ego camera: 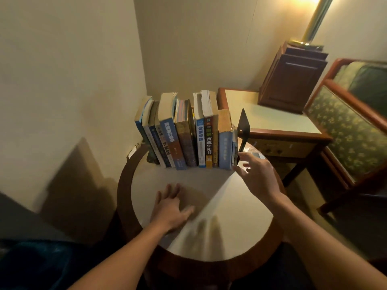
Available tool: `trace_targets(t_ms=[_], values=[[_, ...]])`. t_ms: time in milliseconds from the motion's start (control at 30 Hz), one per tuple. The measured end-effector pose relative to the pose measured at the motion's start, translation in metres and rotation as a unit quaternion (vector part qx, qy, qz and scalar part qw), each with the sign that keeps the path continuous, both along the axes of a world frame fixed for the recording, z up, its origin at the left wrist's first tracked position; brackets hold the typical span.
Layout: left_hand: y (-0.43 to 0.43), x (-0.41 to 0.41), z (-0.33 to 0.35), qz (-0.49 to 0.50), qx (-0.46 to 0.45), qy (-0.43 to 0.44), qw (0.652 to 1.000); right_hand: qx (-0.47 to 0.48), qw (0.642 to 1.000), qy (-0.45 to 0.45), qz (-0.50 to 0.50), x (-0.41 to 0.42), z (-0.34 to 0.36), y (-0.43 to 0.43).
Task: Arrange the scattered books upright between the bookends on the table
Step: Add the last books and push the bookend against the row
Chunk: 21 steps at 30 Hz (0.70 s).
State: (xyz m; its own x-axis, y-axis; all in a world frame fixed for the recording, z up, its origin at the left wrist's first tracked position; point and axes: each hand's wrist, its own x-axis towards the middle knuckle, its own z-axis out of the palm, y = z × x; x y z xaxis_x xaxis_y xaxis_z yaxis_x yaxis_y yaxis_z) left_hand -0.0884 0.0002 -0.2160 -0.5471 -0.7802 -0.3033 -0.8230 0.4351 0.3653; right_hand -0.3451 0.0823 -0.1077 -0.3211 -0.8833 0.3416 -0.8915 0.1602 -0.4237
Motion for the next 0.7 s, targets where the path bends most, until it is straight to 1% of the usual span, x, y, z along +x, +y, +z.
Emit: trace_targets(t_ms=[67, 167, 300, 400, 533, 633, 700], values=[[0.004, 0.005, 0.017, 0.051, 0.006, 0.065, 0.997, 0.003, 1.0, 0.019, 0.024, 0.009, 0.019, 0.008], [0.013, 0.011, 0.039, 0.119, -0.036, 0.152, 0.98, 0.003, 0.998, 0.03, 0.057, 0.029, 0.046, 0.016], [0.02, 0.023, 0.058, 0.149, -0.073, 0.215, 0.962, 0.01, 0.992, 0.043, 0.119, 0.056, 0.073, 0.021], [0.025, 0.037, 0.063, 0.17, -0.085, 0.264, 0.946, 0.016, 0.99, 0.05, 0.135, 0.075, 0.087, 0.02], [0.013, 0.047, 0.065, 0.2, -0.086, 0.312, 0.925, 0.034, 0.983, 0.092, 0.153, 0.093, 0.1, 0.003], [-0.008, 0.045, 0.065, 0.226, -0.087, 0.365, 0.899, 0.065, 0.978, 0.108, 0.168, 0.098, 0.105, -0.024], [-0.026, 0.037, 0.067, 0.249, -0.086, 0.411, 0.873, 0.082, 0.973, 0.12, 0.177, 0.101, 0.11, -0.044]])
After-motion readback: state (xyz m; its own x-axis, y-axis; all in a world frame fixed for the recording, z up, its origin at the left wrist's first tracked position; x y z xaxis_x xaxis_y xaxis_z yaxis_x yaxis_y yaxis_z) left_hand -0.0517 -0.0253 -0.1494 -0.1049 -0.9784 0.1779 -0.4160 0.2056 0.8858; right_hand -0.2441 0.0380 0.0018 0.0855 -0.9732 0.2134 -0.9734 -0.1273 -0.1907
